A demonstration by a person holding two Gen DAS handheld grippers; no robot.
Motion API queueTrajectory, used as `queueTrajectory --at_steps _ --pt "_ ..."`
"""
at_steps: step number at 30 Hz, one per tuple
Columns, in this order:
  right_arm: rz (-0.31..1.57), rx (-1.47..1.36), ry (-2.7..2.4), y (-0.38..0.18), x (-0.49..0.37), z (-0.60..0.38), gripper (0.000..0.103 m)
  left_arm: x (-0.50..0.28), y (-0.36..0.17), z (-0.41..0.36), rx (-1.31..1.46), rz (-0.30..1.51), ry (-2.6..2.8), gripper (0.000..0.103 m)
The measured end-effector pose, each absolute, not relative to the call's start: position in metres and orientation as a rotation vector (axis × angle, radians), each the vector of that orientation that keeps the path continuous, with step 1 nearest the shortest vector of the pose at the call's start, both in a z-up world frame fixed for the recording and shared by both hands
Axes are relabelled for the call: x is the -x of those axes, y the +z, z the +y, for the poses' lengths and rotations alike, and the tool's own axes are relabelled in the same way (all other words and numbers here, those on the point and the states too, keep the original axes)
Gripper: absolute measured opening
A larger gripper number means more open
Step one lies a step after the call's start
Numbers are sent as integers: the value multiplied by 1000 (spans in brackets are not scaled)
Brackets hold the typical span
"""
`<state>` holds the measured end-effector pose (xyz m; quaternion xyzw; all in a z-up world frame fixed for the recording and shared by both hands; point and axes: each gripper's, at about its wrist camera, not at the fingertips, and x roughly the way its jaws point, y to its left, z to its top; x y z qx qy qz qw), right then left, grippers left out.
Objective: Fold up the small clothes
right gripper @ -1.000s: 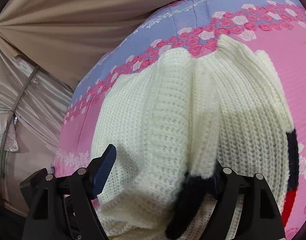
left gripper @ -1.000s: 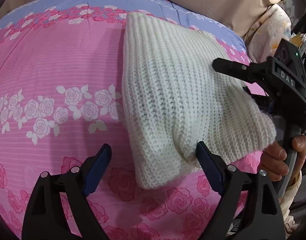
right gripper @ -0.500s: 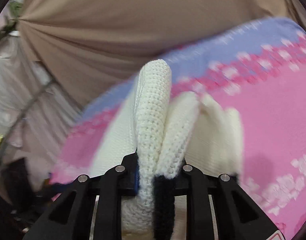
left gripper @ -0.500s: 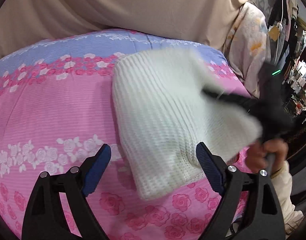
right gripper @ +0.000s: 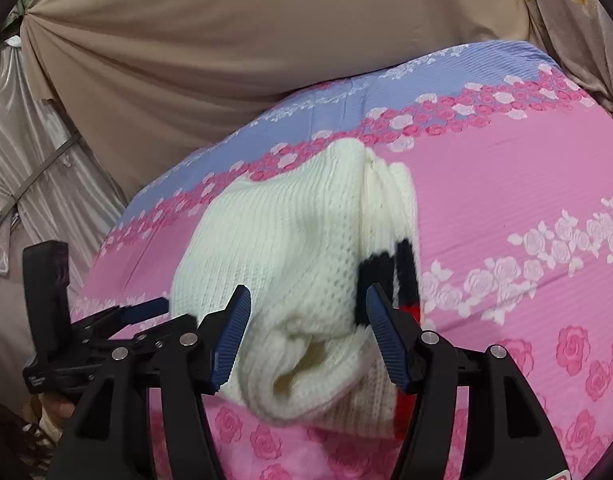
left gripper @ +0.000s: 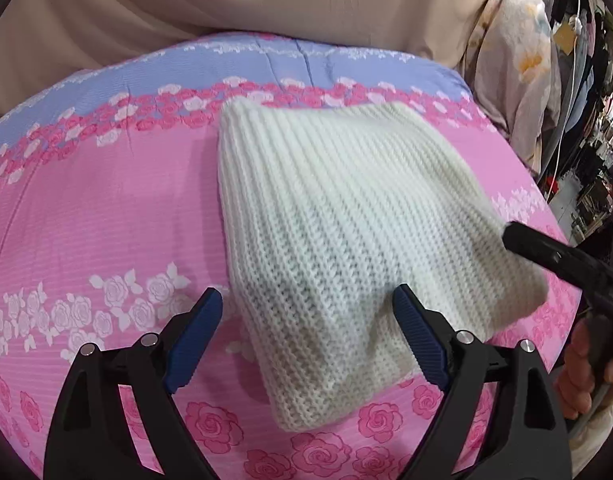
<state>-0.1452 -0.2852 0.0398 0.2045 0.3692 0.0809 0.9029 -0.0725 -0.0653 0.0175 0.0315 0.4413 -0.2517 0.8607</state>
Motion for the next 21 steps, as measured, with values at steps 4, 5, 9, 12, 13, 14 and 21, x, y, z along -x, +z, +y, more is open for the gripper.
queueTrajectory --at_steps 4,5,9,12,13,14,21 --pt "795 -342 123 20 151 -276 13 74 5 -69 -93 961 -532 85" --pt "801 -368 141 19 153 -277 9 75 3 -70 -102 969 -534 85" --pt "640 -444 252 49 191 -287 8 79 -1 -65 -136 978 -529 85" --pt "728 -416 171 28 193 -292 8 81 -5 -61 -143 989 -528 85" --pt "804 -376 93 8 186 -292 8 81 -9 -61 -149 997 -523 85" --pt "869 -366 60 -12 181 -293 7 80 -13 -61 -147 1009 -526 85" --pt "798 -421 61 20 189 -303 31 88 11 -53 -86 962 -545 83"
